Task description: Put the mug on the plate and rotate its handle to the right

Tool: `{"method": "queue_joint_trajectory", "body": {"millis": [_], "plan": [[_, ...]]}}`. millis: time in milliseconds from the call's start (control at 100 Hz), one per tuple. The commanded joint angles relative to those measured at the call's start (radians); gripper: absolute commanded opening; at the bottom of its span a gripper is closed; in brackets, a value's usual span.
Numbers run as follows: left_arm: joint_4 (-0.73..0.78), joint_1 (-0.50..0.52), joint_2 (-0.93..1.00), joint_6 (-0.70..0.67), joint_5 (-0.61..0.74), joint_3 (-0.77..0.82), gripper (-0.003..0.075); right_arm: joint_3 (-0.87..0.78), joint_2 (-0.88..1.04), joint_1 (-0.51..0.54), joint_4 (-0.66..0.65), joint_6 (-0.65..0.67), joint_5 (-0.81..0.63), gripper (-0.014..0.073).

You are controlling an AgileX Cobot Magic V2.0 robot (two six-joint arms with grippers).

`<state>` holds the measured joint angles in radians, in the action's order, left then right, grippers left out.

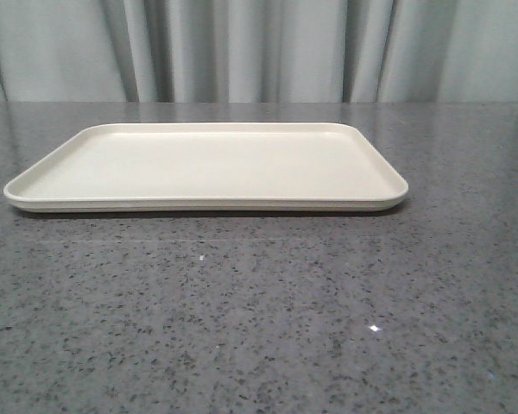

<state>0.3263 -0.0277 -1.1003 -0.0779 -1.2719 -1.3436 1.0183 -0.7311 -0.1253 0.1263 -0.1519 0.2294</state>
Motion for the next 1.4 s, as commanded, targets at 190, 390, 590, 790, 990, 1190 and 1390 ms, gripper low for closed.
{"method": "queue_joint_trajectory", "body": {"millis": [190, 390, 590, 790, 990, 1190, 1390], "plan": [[-0.034, 0.001, 0.014, -0.003, 0.009, 0.098, 0.0335, 0.033, -0.005, 0.000, -0.005, -0.008, -0.075, 0.0498], [-0.057, 0.001, 0.016, -0.003, 0.009, 0.150, 0.0335, 0.033, -0.005, 0.000, -0.005, -0.008, -0.074, 0.0498], [-0.061, 0.001, 0.016, -0.003, 0.009, 0.210, 0.0335, 0.033, -0.005, 0.000, -0.005, -0.008, -0.074, 0.0498], [-0.078, 0.001, 0.016, -0.003, 0.009, 0.263, 0.0335, 0.032, -0.005, 0.000, -0.005, -0.008, -0.074, 0.0498], [-0.086, 0.001, 0.016, -0.003, 0.010, 0.298, 0.0335, 0.032, -0.005, 0.000, -0.005, -0.008, -0.075, 0.0498], [-0.086, 0.001, 0.016, -0.003, 0.025, 0.325, 0.0335, 0.032, -0.005, 0.000, -0.005, -0.008, -0.072, 0.0498], [-0.089, 0.001, 0.014, -0.003, 0.048, 0.358, 0.0335, 0.032, -0.005, 0.000, -0.005, -0.008, -0.060, 0.0498]]}}
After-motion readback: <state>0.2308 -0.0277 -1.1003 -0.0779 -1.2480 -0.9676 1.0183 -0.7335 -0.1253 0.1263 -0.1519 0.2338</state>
